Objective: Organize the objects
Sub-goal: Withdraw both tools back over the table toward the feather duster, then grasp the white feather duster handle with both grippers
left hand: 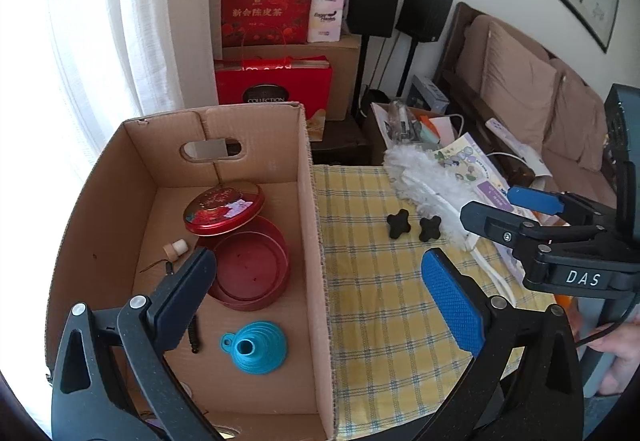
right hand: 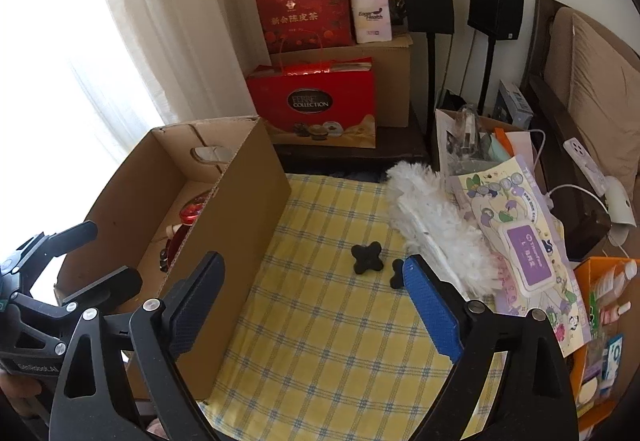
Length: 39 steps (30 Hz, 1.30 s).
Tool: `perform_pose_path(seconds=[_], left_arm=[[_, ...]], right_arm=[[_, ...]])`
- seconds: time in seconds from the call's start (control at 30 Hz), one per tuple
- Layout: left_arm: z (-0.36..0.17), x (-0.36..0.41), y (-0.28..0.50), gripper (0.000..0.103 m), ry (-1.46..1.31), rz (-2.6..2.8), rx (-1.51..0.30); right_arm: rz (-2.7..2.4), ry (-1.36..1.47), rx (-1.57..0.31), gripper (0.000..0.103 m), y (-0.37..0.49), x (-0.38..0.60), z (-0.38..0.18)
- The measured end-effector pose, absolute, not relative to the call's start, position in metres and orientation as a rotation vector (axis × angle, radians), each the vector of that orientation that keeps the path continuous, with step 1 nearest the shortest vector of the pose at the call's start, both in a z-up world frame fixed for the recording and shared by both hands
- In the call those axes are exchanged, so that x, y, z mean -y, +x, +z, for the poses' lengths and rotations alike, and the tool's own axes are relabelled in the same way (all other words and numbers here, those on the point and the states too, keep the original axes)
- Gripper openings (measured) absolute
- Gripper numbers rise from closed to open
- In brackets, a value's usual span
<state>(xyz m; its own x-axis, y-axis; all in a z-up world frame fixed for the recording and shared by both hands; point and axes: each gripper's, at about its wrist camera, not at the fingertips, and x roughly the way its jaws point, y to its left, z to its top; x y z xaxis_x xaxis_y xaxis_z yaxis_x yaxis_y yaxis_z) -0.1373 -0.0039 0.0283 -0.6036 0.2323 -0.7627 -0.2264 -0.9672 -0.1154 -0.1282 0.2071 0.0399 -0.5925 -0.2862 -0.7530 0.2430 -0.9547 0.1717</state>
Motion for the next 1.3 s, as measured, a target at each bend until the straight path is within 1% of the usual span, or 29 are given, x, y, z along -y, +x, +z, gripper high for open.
perform_pose_path(seconds=[0.07, 0.43, 0.57, 0.83, 1.03, 1.3], left_arm=[[0.028, -0.006, -0.136, 0.103, -1.241, 2.591, -0.001], [0.021, -0.057, -0.127, 0.103, -1.229, 2.473, 0.0], [0.012, -0.076, -0.126, 0.103, -1.242, 2.456, -0.011], [-0.018, -0.109, -0.132, 0.103, -1.265, 2.447, -0.068], [-0.048, -0.125, -0.142, 0.102, -1.324, 2.431, -0.068], [-0.073, -0.138, -0.153, 0.102, -1.382, 2.408, -0.061]], right_arm=[[-2.565, 1.228, 0.094, 0.102, -0.126, -0.215, 0.038], [-2.633, 1.257, 0.088, 0.102, -0.11, -0.263, 0.029], [-2.644, 1.277, 0.149, 0.102, -0.107, -0.288, 0.02], [-2.669, 1.32, 0.189, 0.102, -0.104, -0.321, -0.001], [-2.7, 1.375, 0.149, 0.101, -0.102, -0.337, -0.022], [-2.705, 1.431, 0.139, 0.101, -0.1, -0.355, -0.047]])
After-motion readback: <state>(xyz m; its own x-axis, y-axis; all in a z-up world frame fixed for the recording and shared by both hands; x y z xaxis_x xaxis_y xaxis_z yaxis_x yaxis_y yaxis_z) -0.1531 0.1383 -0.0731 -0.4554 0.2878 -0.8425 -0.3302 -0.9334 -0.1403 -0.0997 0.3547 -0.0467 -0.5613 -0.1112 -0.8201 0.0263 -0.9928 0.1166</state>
